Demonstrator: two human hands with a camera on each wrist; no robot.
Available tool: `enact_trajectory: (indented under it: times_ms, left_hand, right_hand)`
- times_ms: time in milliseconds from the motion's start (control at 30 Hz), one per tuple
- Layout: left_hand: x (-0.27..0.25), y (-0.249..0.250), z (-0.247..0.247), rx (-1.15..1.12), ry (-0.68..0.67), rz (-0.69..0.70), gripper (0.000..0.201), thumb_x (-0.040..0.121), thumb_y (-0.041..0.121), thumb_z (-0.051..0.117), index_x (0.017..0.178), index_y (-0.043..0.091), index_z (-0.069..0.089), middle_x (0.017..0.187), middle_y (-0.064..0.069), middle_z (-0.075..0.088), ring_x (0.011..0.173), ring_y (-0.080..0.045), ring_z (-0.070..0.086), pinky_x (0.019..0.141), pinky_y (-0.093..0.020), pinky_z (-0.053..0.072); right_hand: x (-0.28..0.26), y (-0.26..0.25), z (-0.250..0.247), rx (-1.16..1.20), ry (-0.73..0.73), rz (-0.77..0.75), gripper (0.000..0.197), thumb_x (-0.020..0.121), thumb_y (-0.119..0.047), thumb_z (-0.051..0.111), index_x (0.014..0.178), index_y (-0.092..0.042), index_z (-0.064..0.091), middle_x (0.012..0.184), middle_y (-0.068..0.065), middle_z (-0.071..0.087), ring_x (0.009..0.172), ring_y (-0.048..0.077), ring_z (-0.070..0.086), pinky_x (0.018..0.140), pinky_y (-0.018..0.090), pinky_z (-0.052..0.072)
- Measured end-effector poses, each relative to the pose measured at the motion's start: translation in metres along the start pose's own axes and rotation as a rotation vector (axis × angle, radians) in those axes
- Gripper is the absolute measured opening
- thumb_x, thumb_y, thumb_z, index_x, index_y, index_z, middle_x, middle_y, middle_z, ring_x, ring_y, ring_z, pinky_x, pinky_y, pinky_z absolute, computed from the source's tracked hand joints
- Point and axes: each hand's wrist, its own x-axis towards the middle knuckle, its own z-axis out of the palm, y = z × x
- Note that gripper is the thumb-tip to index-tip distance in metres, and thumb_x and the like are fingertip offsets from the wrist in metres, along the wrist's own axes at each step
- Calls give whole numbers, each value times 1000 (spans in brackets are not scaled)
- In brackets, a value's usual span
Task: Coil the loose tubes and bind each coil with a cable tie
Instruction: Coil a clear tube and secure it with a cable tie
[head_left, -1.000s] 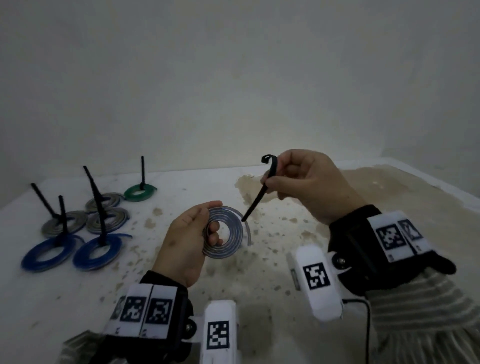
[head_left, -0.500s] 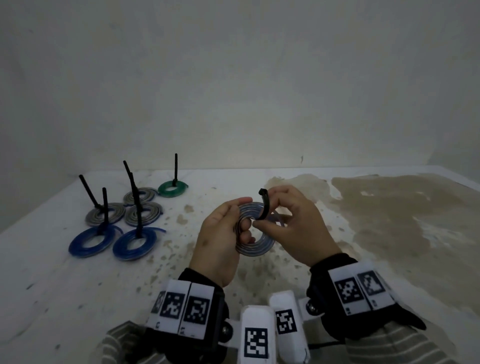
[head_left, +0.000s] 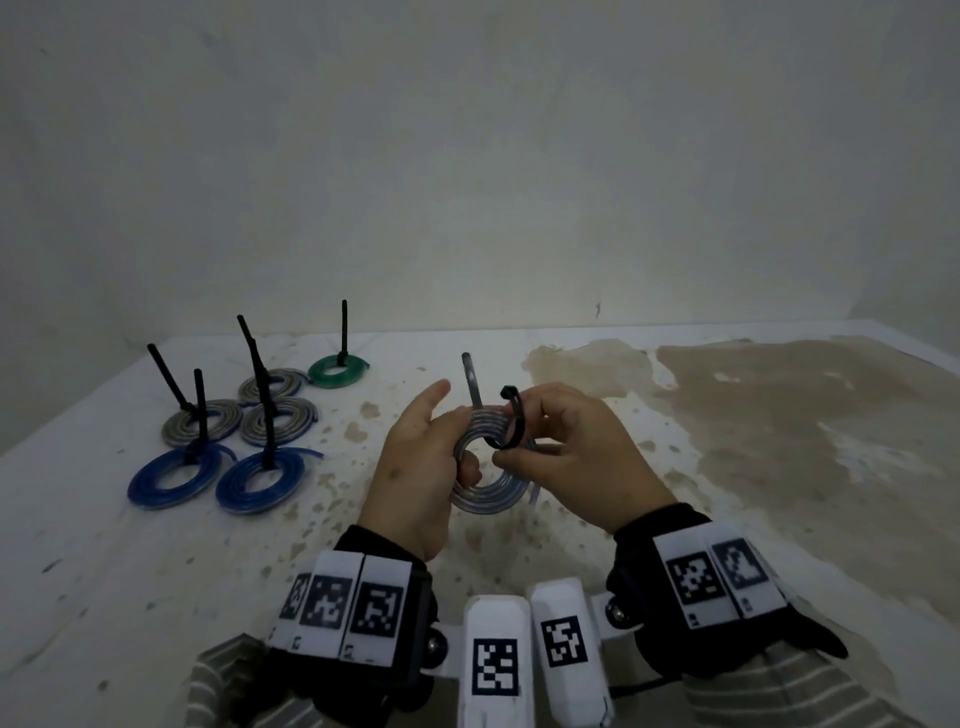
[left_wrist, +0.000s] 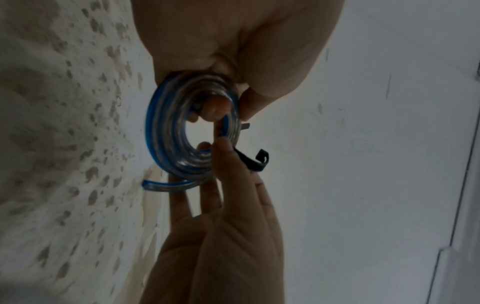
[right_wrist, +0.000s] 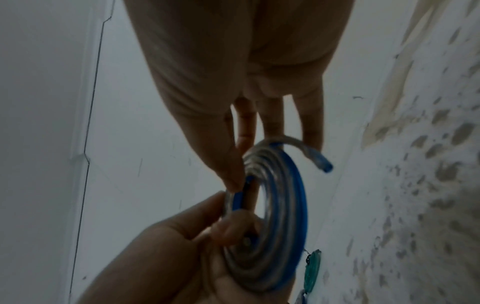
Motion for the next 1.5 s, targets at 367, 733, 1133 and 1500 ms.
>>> enact_trajectory:
  times_ms: [367,733,1133,1500]
  left_hand:
    - [-5,3,1,67,-127,4,41,97,3,37,103,32,65,64,8,62,43,-9,32,46,-20,36]
    - [-5,1,3,17,-69,-27,33,93,1,39,86,13,69,71,-5,62,41,-11,32,50,-29,31]
    - [-5,-3,5,19,-48,-6,22,90,18,55,72,17,68,63,1,61,43,-10,31,51,-27,31]
    - [-3,-3,2,21,-21,13,21,89,12,55,72,15,67,63,-1,59,42,-9,30,52,-29,29]
  right_hand:
    - [-2,-13,-7,474,-2,152,12,81,10,56,76,-1,58,68,8,67,61,8,63,58,10,45]
    - [-3,-11,-11,215,161,47,15,77,-9,70,76,-25,69,75,-2,71,77,15,67,84,35,52]
    - [-4,-12,-7,252,166,-19,14,76,-2,70,80,-15,67,76,4,68,68,7,61,70,21,52]
    - [-4,-8,-6,238,155,24,11,75,-5,71,80,-14,67,73,7,67,69,15,61,71,28,53]
